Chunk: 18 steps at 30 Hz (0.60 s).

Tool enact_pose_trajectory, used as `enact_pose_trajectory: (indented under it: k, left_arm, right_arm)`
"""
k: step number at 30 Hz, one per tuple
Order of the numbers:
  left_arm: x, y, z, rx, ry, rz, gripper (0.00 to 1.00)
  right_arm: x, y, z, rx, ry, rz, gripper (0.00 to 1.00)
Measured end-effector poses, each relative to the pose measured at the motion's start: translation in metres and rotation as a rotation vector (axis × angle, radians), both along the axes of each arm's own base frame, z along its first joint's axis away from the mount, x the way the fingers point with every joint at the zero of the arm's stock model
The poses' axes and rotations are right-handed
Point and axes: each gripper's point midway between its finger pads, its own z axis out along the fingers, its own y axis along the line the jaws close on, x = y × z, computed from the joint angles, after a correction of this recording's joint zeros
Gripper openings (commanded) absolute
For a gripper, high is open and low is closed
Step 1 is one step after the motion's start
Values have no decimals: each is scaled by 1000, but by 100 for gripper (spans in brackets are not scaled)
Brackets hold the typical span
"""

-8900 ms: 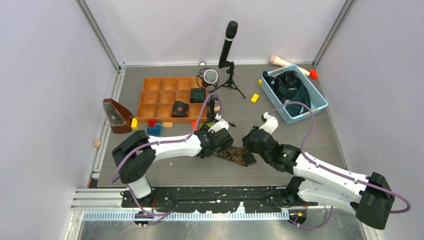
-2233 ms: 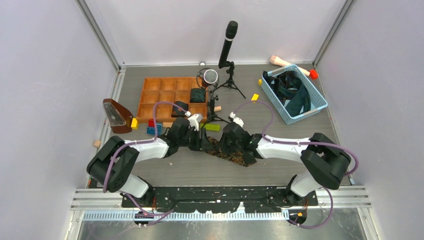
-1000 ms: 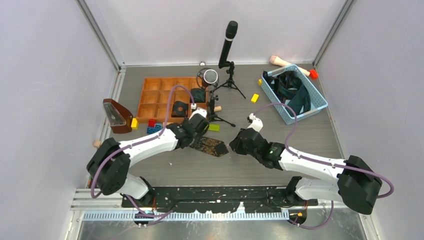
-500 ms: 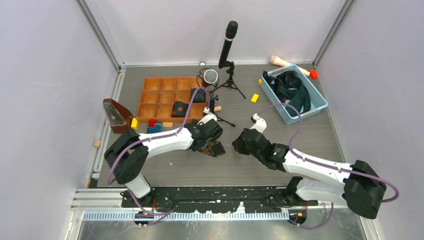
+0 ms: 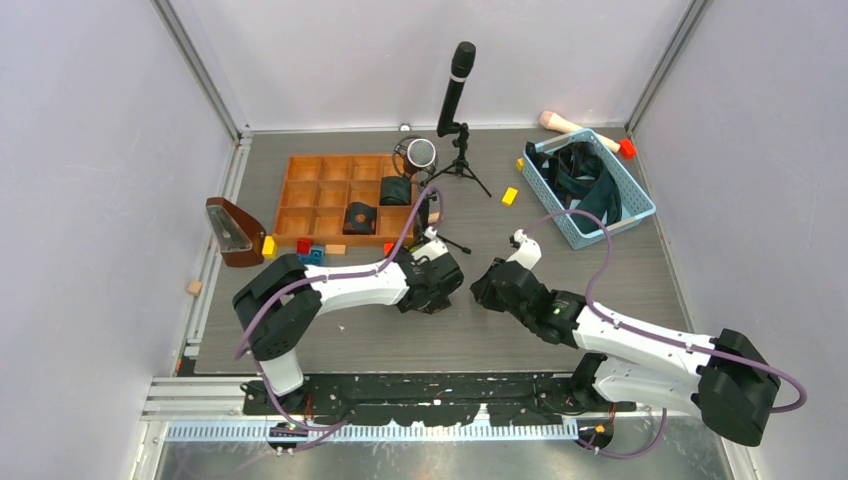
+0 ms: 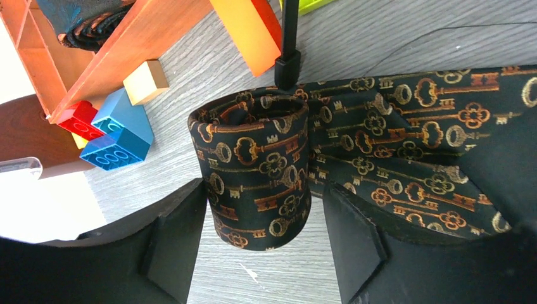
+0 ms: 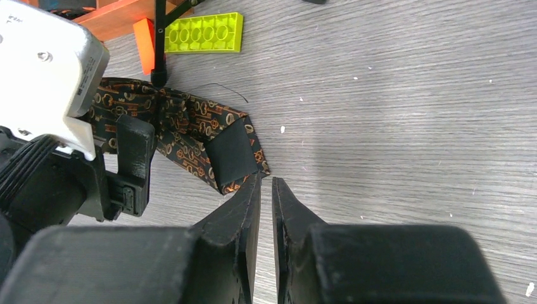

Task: Roll the ties
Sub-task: Roll the tie at the center of the board.

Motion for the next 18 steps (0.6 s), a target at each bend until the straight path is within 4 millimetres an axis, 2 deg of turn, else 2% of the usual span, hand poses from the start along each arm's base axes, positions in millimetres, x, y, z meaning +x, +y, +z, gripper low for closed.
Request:
enact_pose_trajectory:
  k: [12,18]
  left_arm:
    - [-6,-25,12,-30,-20,-43,72]
    - [-9,-28,7,-28,-4,-51,68]
  right_arm:
    - [-1,-3,-4,-5,12,-10,19]
    - [-2,-3,-5,-8,14,-10,19]
